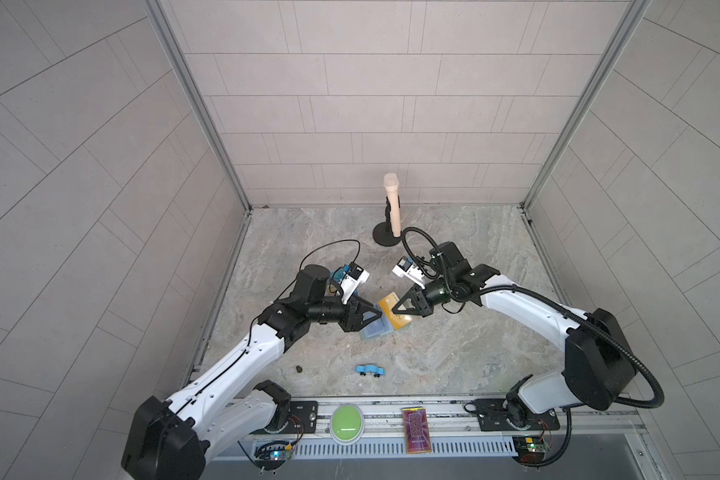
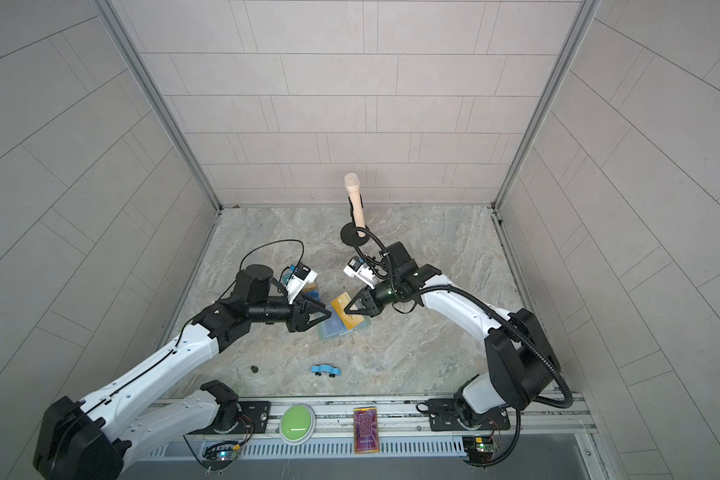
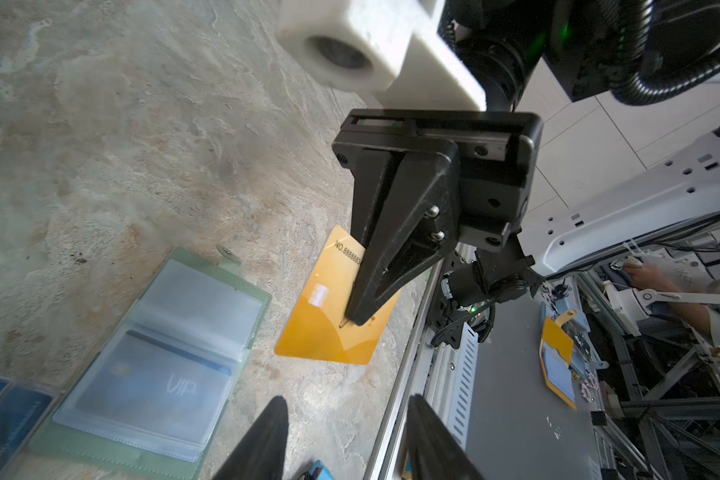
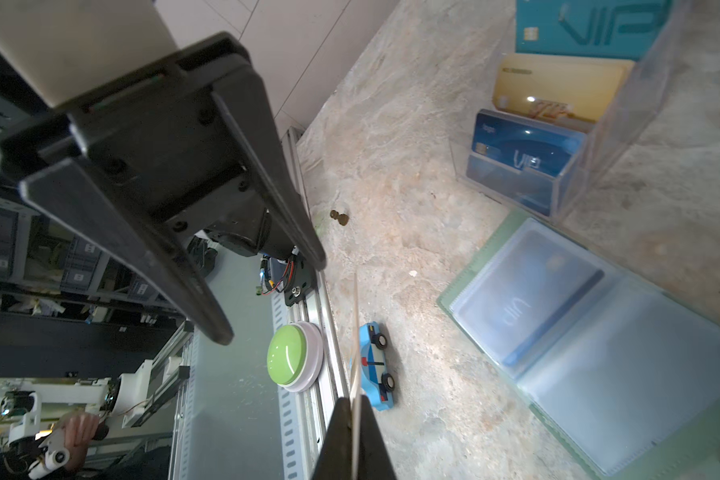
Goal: Take the credit cards out of the card holder
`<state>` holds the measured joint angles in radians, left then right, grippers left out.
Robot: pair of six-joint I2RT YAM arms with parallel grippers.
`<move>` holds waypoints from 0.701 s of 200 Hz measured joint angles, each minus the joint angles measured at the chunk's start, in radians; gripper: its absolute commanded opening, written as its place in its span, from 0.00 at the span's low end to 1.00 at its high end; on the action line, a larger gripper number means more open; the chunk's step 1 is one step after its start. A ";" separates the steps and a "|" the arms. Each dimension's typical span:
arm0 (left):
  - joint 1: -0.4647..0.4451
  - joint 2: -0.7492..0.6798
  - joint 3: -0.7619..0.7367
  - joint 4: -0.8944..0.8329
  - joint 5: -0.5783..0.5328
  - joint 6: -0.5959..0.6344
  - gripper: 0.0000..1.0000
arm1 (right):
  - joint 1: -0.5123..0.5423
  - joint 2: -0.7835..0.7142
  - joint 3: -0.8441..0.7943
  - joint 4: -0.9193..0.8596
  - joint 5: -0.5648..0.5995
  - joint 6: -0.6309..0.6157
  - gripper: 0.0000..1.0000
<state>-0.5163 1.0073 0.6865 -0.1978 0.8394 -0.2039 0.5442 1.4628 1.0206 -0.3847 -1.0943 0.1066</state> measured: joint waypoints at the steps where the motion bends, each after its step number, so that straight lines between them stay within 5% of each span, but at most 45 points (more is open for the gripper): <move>1: 0.000 0.001 0.000 0.000 0.005 0.000 0.49 | 0.001 0.000 0.000 0.000 0.000 0.000 0.00; 140: 0.010 0.014 0.022 -0.002 0.154 -0.006 0.38 | 0.040 -0.057 -0.013 0.042 -0.055 -0.017 0.00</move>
<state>-0.5068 1.0210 0.7086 -0.2001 0.9936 -0.2104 0.5846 1.4059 1.0073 -0.3424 -1.1488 0.0895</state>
